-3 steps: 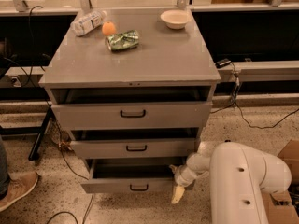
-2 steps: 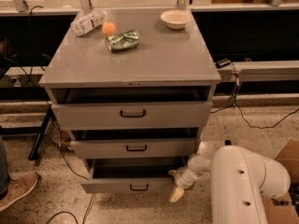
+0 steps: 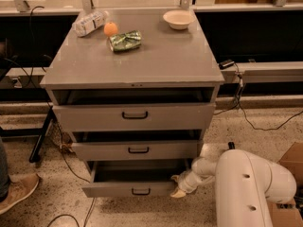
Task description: Open bottom drawer
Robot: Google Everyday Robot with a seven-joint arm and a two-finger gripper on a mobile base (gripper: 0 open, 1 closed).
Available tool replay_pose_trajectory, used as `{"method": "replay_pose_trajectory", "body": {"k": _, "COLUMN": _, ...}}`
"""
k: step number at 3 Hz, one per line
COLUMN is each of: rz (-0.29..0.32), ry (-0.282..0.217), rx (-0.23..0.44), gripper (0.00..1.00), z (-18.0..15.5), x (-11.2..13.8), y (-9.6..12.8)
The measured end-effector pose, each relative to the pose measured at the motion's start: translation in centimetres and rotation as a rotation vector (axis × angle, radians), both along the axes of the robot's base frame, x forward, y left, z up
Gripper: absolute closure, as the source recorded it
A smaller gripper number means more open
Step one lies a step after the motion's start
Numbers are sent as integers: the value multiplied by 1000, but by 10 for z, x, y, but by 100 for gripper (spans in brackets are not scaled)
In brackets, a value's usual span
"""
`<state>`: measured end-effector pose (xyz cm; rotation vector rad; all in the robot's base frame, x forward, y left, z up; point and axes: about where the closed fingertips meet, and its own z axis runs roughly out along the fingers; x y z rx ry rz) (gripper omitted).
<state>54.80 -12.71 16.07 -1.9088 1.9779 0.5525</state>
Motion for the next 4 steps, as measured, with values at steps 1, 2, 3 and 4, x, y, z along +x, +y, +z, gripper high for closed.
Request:
{"method": "replay_pose_trajectory", "body": {"k": 1, "rz": 0, "ry": 0, "rx": 0, "gripper": 89, "z": 3, "x": 0, "y": 0}}
{"method": "replay_pose_trajectory", "body": {"k": 2, "rz": 0, "ry": 0, "rx": 0, "gripper": 100, "z": 3, "x": 0, "y": 0}}
{"method": "replay_pose_trajectory", "body": {"k": 3, "rz": -38, "ry": 55, "rx": 63, "gripper": 100, "z": -1, "x": -52, "y": -6}}
{"method": "replay_pose_trajectory", "body": {"k": 4, "rz": -38, "ry": 55, "rx": 63, "gripper": 97, "z": 3, "x": -49, "y": -6}}
